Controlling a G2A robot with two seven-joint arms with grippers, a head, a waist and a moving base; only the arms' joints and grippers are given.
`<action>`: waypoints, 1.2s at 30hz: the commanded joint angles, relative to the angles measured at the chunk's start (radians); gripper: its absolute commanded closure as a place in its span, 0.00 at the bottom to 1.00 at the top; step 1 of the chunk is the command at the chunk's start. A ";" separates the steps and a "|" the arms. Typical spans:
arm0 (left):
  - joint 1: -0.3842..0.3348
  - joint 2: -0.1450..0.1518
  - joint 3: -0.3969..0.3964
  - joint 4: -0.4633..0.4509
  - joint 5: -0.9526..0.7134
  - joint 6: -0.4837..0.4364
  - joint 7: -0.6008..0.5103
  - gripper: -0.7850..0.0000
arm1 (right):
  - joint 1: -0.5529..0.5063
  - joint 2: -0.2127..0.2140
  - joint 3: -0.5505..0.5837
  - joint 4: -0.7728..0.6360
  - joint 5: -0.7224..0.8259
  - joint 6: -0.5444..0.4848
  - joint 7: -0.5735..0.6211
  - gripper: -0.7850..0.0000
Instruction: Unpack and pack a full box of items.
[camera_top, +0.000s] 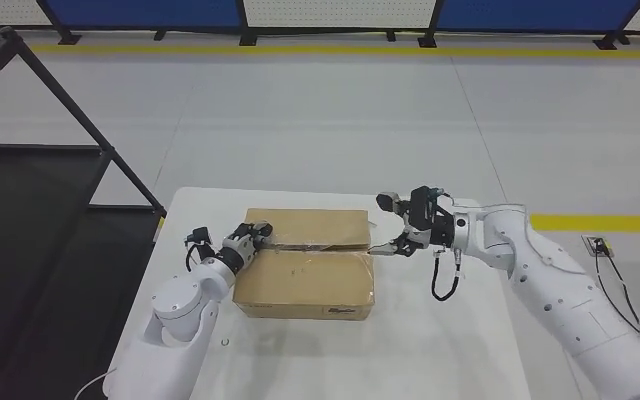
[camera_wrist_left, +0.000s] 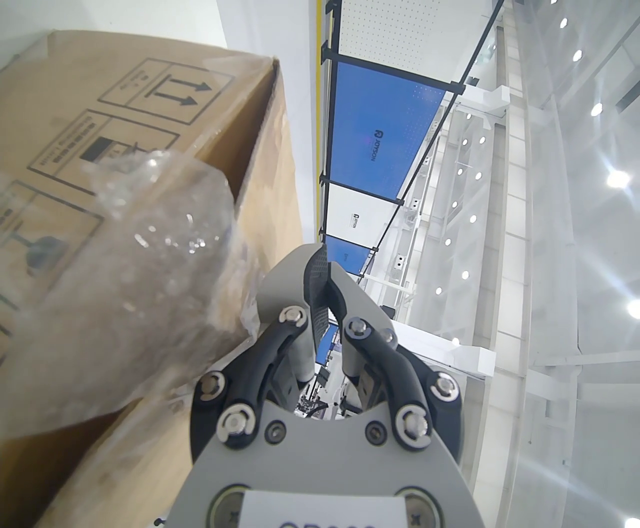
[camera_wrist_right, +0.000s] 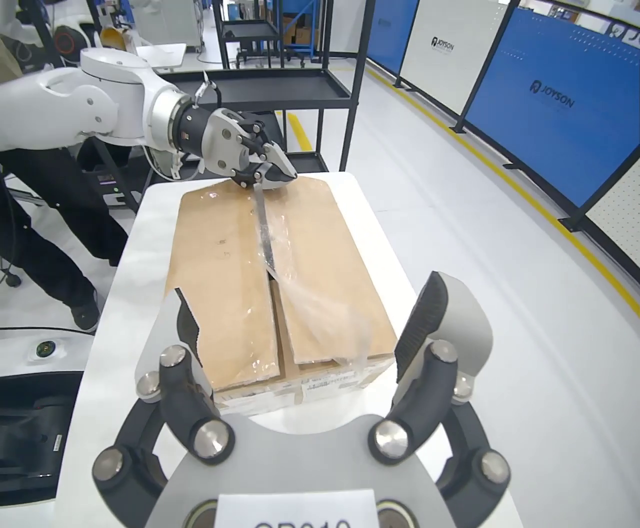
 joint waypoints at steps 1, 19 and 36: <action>0.004 0.000 -0.002 -0.002 -0.002 -0.002 0.000 1.00 | 0.017 -0.014 -0.026 0.000 0.021 0.000 0.048 0.00; 0.080 0.006 -0.052 -0.074 -0.023 -0.046 -0.003 1.00 | 0.233 -0.237 -0.263 0.237 0.207 0.035 0.443 0.00; 0.058 0.005 -0.035 -0.061 -0.010 -0.034 -0.013 1.00 | 0.167 -0.128 -0.258 0.092 0.165 0.000 0.382 0.00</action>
